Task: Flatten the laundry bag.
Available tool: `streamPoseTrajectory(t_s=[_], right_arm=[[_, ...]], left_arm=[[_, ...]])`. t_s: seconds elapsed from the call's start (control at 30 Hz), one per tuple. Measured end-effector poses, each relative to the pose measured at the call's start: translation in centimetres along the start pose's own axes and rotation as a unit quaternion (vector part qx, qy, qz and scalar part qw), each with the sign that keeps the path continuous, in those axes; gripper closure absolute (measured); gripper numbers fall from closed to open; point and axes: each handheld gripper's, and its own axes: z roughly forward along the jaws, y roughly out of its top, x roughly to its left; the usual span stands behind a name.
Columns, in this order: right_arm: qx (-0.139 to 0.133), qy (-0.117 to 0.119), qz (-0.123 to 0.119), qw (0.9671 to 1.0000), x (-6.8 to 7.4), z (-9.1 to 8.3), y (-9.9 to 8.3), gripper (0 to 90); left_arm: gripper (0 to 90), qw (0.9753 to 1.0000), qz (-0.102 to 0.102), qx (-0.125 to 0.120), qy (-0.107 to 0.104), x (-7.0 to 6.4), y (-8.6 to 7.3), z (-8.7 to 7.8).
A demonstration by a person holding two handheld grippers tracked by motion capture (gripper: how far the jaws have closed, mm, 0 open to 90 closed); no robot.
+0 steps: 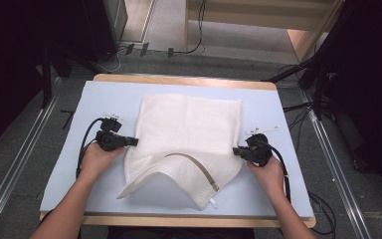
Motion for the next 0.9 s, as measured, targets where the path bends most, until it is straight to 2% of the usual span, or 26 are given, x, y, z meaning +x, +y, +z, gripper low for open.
streamPoseTrajectory(t_s=[0.1, 0.37, 0.5, 0.67, 0.8, 0.87, 0.9], right_arm=[[-0.012, 0.004, 0.002, 0.9999, -0.2, 0.2, 0.6, 85.2], [-0.016, 0.006, -0.002, 0.9998, -0.3, 1.7, 2.4, 85.0], [-0.013, 0.006, -0.009, 0.9999, -0.3, 2.5, 3.3, 84.9], [-0.017, 0.004, -0.014, 0.9998, -1.0, 3.2, 4.3, 84.7], [-0.020, 0.001, -0.004, 0.9998, -1.9, 3.9, 5.2, 84.6], [-0.031, 0.006, 0.004, 0.9995, -2.3, 4.2, 5.5, 84.6], [-0.026, 0.005, 0.009, 0.9996, -2.5, 4.2, 5.8, 84.4]], left_arm=[[87.4, 0.9999, -0.008, -0.008, 0.004, 0.3, -0.2, -0.6], [87.2, 0.9993, -0.019, -0.026, 0.017, 1.1, -0.8, -1.8], [86.8, 0.9989, -0.029, -0.031, 0.019, 2.0, -0.5, -1.7], [86.6, 0.9986, -0.032, -0.034, 0.025, 2.7, 0.6, -1.1], [86.3, 0.9982, -0.029, -0.043, 0.030, 3.1, 1.7, -0.6], [86.1, 0.9978, -0.034, -0.050, 0.027, 3.5, 2.2, -0.4], [86.0, 0.9974, -0.037, -0.055, 0.026, 3.6, 2.4, -0.2]])
